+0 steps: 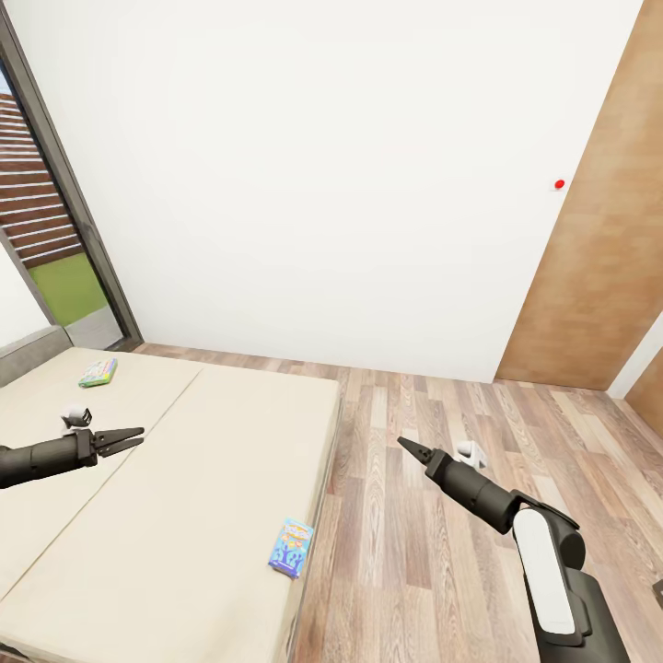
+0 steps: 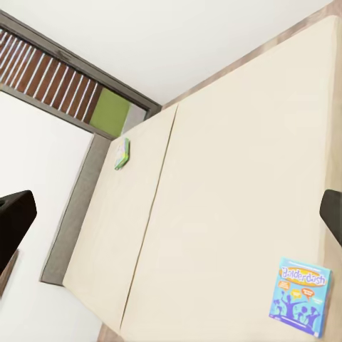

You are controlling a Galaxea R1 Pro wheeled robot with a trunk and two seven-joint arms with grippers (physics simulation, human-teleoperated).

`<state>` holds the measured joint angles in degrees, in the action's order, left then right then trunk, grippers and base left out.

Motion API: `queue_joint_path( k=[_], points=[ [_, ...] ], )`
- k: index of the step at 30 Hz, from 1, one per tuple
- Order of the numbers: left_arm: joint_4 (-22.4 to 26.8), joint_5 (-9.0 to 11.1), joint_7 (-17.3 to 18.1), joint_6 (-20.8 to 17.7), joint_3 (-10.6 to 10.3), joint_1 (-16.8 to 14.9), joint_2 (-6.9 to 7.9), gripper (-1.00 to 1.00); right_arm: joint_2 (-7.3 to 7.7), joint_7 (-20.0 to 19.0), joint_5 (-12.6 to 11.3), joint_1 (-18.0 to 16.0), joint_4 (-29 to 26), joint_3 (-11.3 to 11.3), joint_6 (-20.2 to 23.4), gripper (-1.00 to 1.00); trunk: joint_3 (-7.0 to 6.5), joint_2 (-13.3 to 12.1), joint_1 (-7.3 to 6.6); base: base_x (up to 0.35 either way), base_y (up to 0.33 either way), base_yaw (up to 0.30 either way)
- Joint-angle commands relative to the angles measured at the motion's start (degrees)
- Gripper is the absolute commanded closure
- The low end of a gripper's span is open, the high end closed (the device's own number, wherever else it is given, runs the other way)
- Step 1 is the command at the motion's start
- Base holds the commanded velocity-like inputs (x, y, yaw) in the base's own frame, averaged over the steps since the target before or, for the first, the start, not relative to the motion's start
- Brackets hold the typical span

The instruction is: Put all the toys in the child's room - the three board games (two on the bed and one on the table), the two jigsaw puzzles on the table, and the tennis ball on the table - inside the toy box on the table in the child's room.

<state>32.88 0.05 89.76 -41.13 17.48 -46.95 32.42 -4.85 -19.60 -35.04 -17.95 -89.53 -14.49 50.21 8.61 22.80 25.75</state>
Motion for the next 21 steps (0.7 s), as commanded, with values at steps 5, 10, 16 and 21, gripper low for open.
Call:
queue_joint_path(
  k=[5, 10, 16, 21],
  points=[
    [0.0, 0.0, 0.2, -0.6, 0.0, -0.1, 0.0, -1.0, 0.02, -0.4, 0.2, -0.1, -0.1, -0.2, 0.4, -1.0, 0.12, 0.1, 0.04, 0.0, 0.0, 0.0],
    [0.0, 0.0, 0.2, -0.6, 0.0, -0.1, 0.01, -1.0, -0.13, -0.4, 0.2, -0.1, -0.1, -0.1, 0.3, -1.0, 0.12, 0.1, 0.04, 0.0, 0.0, 0.0],
    [0.0, 0.0, 0.2, -0.6, 0.0, 0.0, 0.01, -1.0, -0.19, -0.4, 0.2, -0.1, -0.2, -0.1, 0.3, -1.0, 0.12, 0.1, 0.04, 0.0, -0.016, 0.001],
    [0.0, 0.0, 0.2, -0.6, 0.0, -0.1, 0.01, -1.0, -0.33, -0.4, 0.2, -0.1, -0.2, 0.0, 0.3, -1.0, 0.12, 0.1, 0.04, 0.0, -0.127, 0.097]
  ],
)
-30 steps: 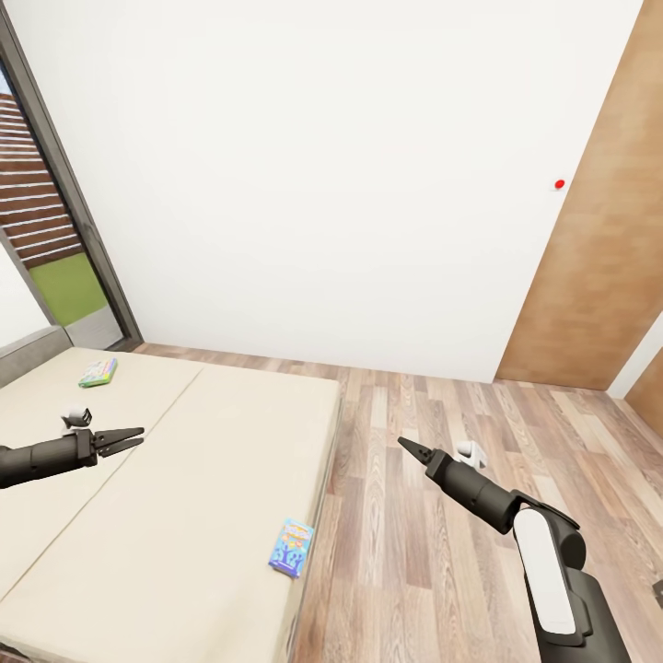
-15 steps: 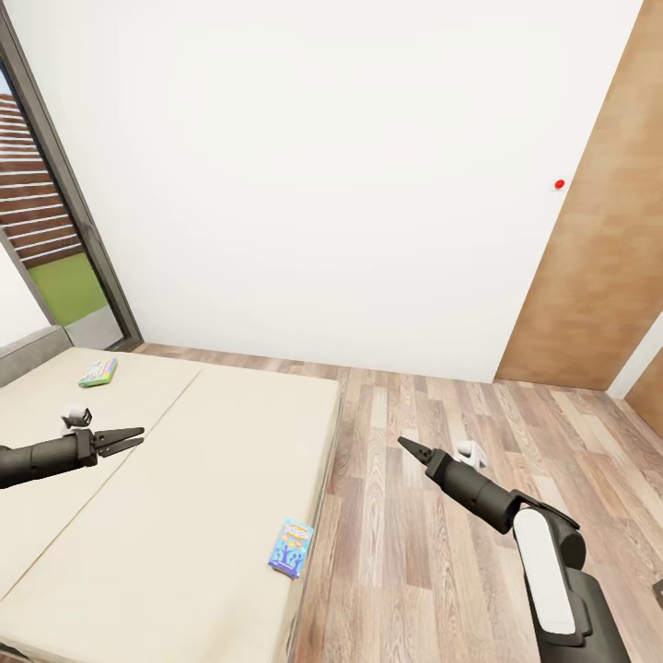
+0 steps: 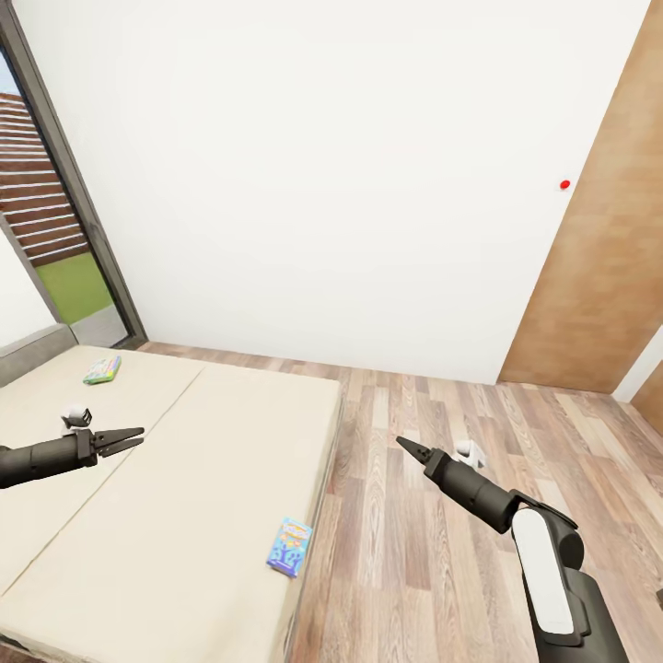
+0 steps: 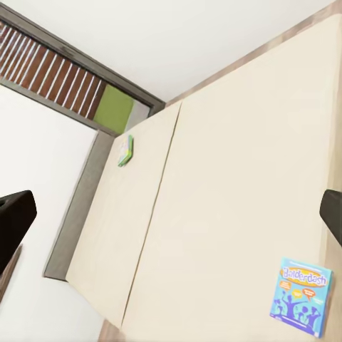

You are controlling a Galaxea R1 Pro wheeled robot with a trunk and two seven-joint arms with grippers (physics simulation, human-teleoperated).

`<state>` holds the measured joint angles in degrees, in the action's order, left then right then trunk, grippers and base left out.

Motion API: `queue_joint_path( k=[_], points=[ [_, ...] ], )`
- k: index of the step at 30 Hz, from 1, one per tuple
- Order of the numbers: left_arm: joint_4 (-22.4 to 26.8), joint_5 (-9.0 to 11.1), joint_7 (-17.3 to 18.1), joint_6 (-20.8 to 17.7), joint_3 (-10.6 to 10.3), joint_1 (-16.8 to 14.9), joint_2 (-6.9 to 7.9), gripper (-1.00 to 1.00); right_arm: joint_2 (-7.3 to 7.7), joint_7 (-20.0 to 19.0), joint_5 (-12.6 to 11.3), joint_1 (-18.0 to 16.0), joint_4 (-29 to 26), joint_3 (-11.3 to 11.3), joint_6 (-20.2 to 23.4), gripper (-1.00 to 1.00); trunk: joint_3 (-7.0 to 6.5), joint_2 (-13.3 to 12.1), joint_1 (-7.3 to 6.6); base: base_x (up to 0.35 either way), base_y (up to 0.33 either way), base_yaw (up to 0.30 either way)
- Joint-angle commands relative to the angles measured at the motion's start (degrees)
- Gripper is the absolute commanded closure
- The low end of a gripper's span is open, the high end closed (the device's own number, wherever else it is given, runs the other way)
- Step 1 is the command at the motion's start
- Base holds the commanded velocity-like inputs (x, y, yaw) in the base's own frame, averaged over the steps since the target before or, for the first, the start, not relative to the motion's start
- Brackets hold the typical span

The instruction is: Put all the toys in the child's room - the three board games (two on the bed and one on the table), the two jigsaw puzzles on the table, and the tennis ball on the table - inside the toy box on the table in the child's room.

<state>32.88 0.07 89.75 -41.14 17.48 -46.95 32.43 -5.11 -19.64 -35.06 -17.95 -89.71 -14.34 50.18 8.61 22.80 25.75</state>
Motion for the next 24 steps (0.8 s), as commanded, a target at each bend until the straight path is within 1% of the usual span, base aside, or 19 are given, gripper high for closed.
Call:
queue_joint_path(
  k=[1, 24],
  points=[
    [0.0, -0.1, 0.2, -0.6, 0.0, 0.0, 0.0, -1.0, -0.07, -0.4, 0.3, -0.1, 0.0, -0.2, 0.4, -1.0, 0.12, 0.1, 0.04, 0.0, -0.069, 0.045],
    [0.0, -0.1, 0.2, -0.6, 0.0, -0.1, 0.0, -1.0, -0.11, -0.4, 0.3, -0.1, 0.1, 0.0, 0.3, -1.0, 0.12, 0.1, 0.04, 0.0, -0.008, 0.004]
  ],
)
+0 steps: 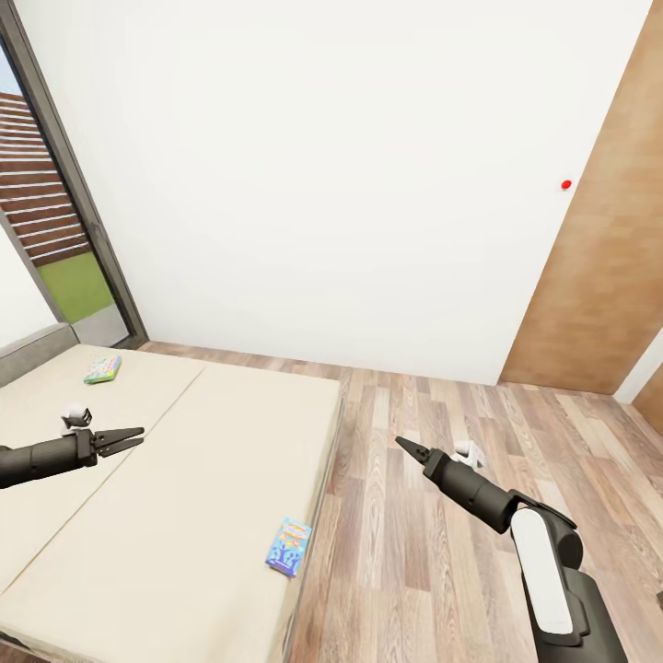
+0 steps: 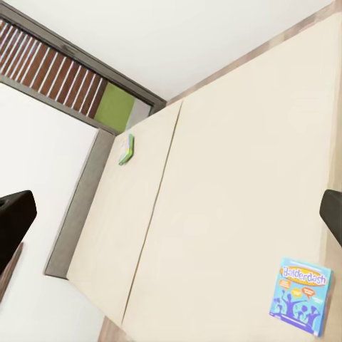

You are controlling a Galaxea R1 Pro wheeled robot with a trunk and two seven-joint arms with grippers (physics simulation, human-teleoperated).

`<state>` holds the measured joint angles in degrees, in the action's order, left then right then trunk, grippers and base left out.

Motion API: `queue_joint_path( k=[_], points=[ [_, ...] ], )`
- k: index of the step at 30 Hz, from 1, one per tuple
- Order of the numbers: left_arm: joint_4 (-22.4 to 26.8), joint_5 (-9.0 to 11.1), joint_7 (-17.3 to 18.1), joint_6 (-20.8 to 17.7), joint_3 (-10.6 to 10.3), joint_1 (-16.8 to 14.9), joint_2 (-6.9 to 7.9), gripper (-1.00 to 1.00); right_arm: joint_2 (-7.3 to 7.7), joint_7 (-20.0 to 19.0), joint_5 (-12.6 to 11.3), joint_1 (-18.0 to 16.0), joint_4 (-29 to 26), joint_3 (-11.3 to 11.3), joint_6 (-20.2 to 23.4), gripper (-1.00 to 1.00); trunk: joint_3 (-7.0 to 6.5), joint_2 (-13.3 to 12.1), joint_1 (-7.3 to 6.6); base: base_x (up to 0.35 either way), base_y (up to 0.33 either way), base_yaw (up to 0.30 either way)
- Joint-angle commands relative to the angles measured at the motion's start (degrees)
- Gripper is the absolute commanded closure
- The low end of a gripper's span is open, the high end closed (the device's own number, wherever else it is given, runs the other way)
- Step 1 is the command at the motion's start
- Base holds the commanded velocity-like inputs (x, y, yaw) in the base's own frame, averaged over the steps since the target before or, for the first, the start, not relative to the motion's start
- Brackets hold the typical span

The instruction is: Put all the toys in the child's room - the three board games (two on the bed and one on the table), the two jigsaw puzzles on the table, and the tennis ball on the table - inside the toy box on the table in the child's room.

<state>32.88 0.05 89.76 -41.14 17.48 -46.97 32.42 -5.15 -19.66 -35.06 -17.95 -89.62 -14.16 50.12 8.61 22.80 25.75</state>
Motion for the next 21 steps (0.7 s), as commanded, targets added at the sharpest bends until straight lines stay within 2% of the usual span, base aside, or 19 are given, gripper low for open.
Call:
queue_joint_path(
  k=[1, 9, 21],
  points=[
    [0.0, 0.0, 0.2, -0.6, 0.0, -0.1, 0.01, -1.0, -0.08, -0.4, 0.3, -0.1, 0.0, -0.1, 0.3, -1.0, 0.12, 0.1, 0.04, 0.0, -0.046, 0.0],
    [0.0, 0.0, 0.2, -0.6, 0.0, 0.0, 0.01, -1.0, -0.24, -0.4, 0.3, -0.1, 0.0, 0.2, 0.3, -1.0, 0.02, 0.1, 0.04, 0.0, -0.155, 0.056],
    [0.0, 0.0, 0.2, -0.6, 0.0, 0.0, 0.01, -1.0, -0.3, -0.4, 0.3, -0.1, 0.0, 0.3, 0.3, -1.0, -0.55, 0.1, 0.04, 0.0, -0.028, 0.217]
  ],
)
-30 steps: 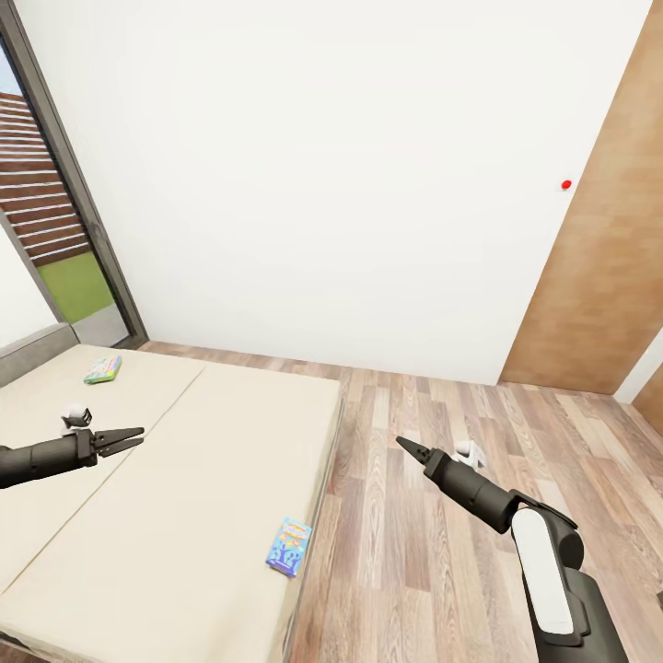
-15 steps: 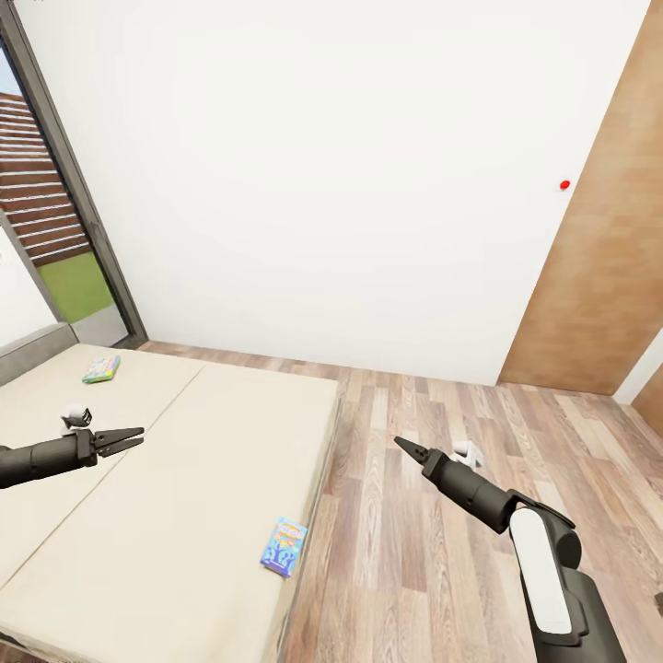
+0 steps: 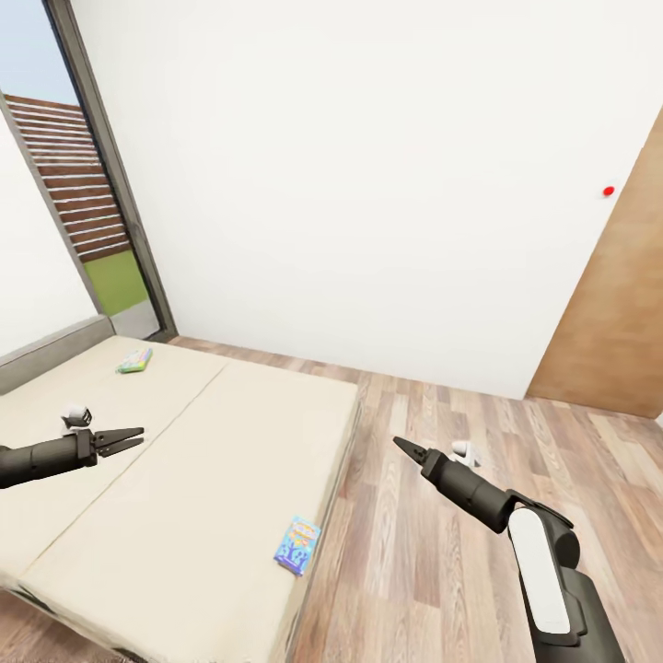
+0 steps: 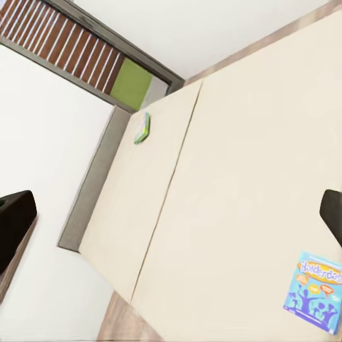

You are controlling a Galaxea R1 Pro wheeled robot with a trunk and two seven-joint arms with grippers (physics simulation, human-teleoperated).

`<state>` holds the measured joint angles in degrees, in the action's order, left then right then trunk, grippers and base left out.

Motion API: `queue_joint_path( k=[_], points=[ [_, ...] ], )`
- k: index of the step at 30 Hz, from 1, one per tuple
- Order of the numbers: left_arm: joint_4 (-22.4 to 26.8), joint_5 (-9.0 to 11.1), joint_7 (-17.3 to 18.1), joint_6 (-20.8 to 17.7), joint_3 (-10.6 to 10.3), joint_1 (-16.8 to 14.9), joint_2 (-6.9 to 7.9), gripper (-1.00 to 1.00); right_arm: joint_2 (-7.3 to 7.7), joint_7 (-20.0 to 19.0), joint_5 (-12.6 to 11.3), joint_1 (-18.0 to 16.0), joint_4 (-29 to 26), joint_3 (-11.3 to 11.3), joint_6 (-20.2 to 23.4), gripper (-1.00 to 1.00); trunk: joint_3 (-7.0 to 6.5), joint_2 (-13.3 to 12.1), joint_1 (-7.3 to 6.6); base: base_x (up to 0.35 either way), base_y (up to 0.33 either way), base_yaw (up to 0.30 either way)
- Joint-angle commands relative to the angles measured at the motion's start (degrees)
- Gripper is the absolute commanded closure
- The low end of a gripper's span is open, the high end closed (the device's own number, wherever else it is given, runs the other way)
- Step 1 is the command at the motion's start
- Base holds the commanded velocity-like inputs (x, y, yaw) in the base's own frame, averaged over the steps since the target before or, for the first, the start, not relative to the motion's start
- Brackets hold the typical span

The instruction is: Put all the toys in the child's room - the three board games (two on the bed and one on the table), the two jigsaw puzzles on the table, and the tennis ball on the table - inside the toy box on the table in the child's room.

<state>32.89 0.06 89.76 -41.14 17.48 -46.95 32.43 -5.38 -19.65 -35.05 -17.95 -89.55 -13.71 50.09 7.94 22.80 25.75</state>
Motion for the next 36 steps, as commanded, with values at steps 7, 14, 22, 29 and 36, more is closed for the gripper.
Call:
queue_joint_path(
  k=[7, 14, 22, 29, 36],
  points=[
    [0.0, -0.1, 0.2, -0.6, 0.0, -0.1, -0.08, -1.0, -0.06, -0.5, 0.2, -0.1, 0.0, -0.2, 0.4, -1.0, -0.22, 0.1, 0.04, 0.002, -0.029, 0.237],
    [0.0, -0.1, 0.2, -0.6, 0.0, -0.1, -0.08, -1.0, -0.06, -0.5, 0.2, -0.1, 0.0, -0.2, 0.4, -1.0, -0.54, 0.1, 0.04, 0.069, -0.101, 0.238],
    [0.0, -0.1, 0.2, -0.6, 0.0, -0.1, -0.01, -1.0, -0.07, -0.5, 0.2, -0.1, 0.0, -0.2, 0.4, -1.0, -0.91, 0.1, 0.04, 0.031, -0.036, 0.238],
    [0.0, -0.1, 0.2, -0.6, 0.0, -0.1, -0.01, -1.0, -0.07, -0.5, 0.2, -0.1, 0.0, -0.1, 0.4, -1.0, -1.24, 0.1, 0.04, 0.076, -0.076, 0.238],
    [0.0, -0.1, 0.2, -0.6, 0.0, -0.1, -0.03, -1.0, -0.06, -0.5, 0.2, -0.1, -0.1, -0.2, 0.4, -1.0, -1.44, 0.1, 0.04, 0.017, -0.016, 0.148]
  ],
)
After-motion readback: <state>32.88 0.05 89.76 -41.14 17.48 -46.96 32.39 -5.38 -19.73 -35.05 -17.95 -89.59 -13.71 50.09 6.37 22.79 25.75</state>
